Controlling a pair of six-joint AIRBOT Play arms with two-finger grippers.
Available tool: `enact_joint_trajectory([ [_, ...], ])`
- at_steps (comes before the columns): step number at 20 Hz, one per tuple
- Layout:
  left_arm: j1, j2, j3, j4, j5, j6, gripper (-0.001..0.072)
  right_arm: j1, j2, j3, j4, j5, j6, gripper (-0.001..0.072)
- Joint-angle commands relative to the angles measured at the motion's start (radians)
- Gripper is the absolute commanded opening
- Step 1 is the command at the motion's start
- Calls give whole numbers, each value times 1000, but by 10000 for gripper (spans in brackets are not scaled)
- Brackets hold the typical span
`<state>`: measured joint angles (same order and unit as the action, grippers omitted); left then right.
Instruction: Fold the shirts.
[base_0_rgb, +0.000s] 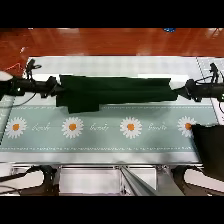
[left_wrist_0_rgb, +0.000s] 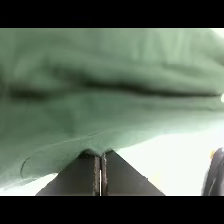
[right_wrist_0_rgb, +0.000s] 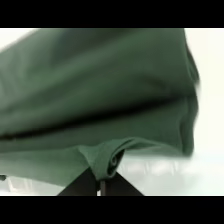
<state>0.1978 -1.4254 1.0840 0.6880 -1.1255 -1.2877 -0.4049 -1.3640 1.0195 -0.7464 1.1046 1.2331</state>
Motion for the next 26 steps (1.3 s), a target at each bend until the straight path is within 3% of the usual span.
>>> enact_joint_trajectory([
  [1, -30, -209, 246, 0, -31, -59, 22, 53, -129, 136, 34, -40, -4, 19],
  [6, -30, -471, 567, 0, -93, -159, 22, 93, -333, 337, 30, -69, 70, 19],
  [11, -36, -602, 696, 0, -127, -164, 23, 128, -432, 381, 32, -108, 79, 19],
  [12, -36, -610, 697, 0, -124, -164, 57, 129, -444, 381, 36, -116, 79, 55],
  [13, -35, -614, 697, 0, -126, -165, 288, 127, -448, 381, 33, -130, 80, 287],
  [14, -28, -612, 701, 1, -150, -163, 498, 121, -444, 386, 32, -129, 79, 411],
  [15, -10, -612, 726, 18, -175, -163, 507, 106, -432, 403, 30, -115, 79, 411],
  [17, 52, -602, 798, 124, -266, -283, 506, 52, -391, 457, 28, -34, 92, 411],
  [18, 85, -585, 826, 177, -321, -301, 506, 13, -362, 484, 23, 18, 107, 411],
  [20, 146, -511, 834, 251, -394, -278, 506, -75, -288, 500, -14, 86, 146, 407],
  [22, 178, -433, 829, 335, -501, -152, 506, -138, -188, 441, -76, 53, 143, 403],
  [24, 192, -332, 750, 408, -488, -150, 506, -174, -108, 311, -173, -83, 208, 403],
  [26, 185, -183, 567, 392, -348, -154, 506, -190, -101, 195, -176, -127, 218, 404],
])
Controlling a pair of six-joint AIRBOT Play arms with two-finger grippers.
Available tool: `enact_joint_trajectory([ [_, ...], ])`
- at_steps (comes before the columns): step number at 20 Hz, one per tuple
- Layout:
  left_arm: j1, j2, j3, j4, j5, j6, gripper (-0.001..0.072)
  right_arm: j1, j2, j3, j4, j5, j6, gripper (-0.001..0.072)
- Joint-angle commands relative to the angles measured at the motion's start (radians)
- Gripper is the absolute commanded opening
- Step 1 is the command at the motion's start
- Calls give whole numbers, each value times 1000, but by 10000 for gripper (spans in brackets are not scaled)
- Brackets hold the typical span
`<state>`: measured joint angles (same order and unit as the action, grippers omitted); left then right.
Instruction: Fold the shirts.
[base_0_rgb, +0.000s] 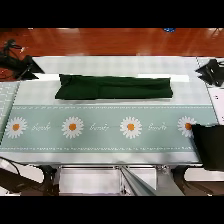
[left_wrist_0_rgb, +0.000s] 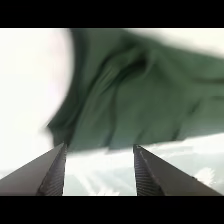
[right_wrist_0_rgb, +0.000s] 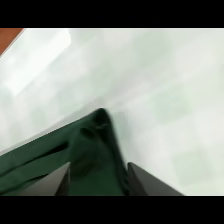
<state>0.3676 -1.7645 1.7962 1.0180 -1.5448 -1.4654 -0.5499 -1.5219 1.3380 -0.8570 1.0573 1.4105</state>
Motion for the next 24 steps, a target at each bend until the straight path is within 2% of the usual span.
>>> enact_joint_trajectory([
  [1, -3, 246, -266, 45, 156, 43, 506, -43, 43, -164, -61, -80, 40, 404],
  [4, -108, 498, -610, -19, 379, 149, 506, 1, -24, -196, 13, -48, 13, 404],
  [8, -281, 705, -911, -78, 674, 145, 506, 68, -135, -157, 100, -50, -24, 404],
  [11, -346, 700, -921, -73, 698, 154, 506, 118, -233, -76, 100, -11, -7, 404],
  [17, -351, 698, -921, -76, 701, 153, 506, 242, -364, 39, 143, -16, 2, 403],
  [18, -351, 698, -921, -76, 708, 153, 506, 262, -380, 56, 152, -16, 2, 372],
  [20, -351, 698, -921, -78, 735, 152, 505, 299, -383, 93, 162, -7, -21, 31],
  [21, -351, 698, -921, -94, 743, 153, 503, 306, -372, 115, 167, 13, -43, 19],
  [22, -351, 698, -921, -117, 746, 153, 394, 309, -347, 135, 163, 40, -43, 19],
  [23, -351, 698, -921, -139, 743, 153, 146, 306, -309, 140, 148, 62, -45, 19],
  [24, -356, 698, -921, -161, 741, 157, 24, 304, -259, 140, 97, 88, -43, 19],
])
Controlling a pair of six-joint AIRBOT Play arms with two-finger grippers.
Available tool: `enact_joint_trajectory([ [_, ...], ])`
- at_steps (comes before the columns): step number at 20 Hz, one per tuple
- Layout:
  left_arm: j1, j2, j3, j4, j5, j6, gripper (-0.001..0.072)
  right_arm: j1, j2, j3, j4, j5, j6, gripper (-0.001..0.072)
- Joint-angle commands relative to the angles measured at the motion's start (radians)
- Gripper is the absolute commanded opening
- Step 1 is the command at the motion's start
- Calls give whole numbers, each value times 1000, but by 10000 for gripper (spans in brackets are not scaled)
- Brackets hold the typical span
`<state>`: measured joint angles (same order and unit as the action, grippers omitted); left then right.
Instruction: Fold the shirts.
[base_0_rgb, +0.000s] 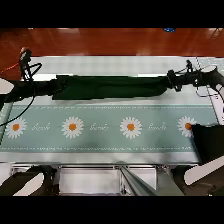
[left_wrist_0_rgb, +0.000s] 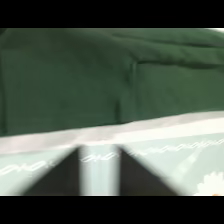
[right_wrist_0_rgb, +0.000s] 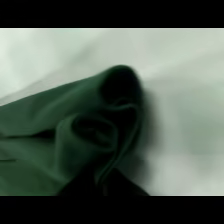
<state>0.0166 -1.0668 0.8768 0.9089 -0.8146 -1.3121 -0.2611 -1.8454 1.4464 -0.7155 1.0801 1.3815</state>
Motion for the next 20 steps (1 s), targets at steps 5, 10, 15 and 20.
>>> enact_joint_trajectory([
  [5, -149, -12, 0, -85, 79, 40, 23, 13, 442, -92, -341, 167, 23, 19],
  [10, -399, -249, 138, -98, 134, 6, 22, 14, 879, -343, -353, 223, 35, 19],
  [15, -626, -624, 532, -98, -78, -54, 22, 14, 1213, -492, -341, 308, 113, 19],
  [20, -803, -885, 828, -99, -283, -130, 22, 14, 1363, -504, -329, 341, 164, 19],
])
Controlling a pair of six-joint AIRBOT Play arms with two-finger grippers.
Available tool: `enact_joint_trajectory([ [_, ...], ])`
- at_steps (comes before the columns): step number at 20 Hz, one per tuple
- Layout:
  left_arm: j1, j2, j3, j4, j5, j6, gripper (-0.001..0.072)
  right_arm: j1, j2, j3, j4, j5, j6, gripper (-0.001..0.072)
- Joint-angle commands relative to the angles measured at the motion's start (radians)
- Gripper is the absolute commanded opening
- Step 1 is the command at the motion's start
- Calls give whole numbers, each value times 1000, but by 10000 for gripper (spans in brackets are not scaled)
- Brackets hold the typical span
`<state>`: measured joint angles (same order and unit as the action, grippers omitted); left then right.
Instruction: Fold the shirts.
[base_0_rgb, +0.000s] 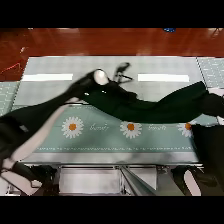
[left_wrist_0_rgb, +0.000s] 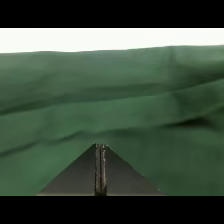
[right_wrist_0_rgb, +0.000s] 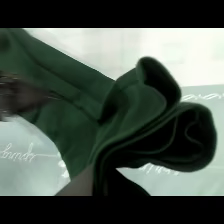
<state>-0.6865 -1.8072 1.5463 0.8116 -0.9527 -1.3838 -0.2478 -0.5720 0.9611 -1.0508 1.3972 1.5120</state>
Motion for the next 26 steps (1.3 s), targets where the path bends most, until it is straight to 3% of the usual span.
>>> enact_joint_trajectory([
  [1, -135, -174, 185, -2, -178, -61, 22, 0, 96, -18, 5, 25, 33, 19],
  [6, -229, -197, 196, -11, -216, 13, 23, 0, 95, -18, 12, -1, 31, 19],
  [10, -24, -97, 195, 19, -283, -7, 23, 7, 8, -18, 153, -37, -18, 19],
  [12, 127, 10, 191, 63, -324, -9, 23, 100, -84, -18, 211, -142, -27, 19],
  [18, 556, 476, -62, 158, -294, 22, 23, 564, -606, 166, 246, -500, -24, 18],
  [22, 720, 735, -327, 159, -251, 31, 23, 683, -1014, 476, 314, -502, -23, 19],
  [26, 738, 874, -573, 152, -198, 29, 23, 736, -1249, 689, 346, -474, 15, 19],
])
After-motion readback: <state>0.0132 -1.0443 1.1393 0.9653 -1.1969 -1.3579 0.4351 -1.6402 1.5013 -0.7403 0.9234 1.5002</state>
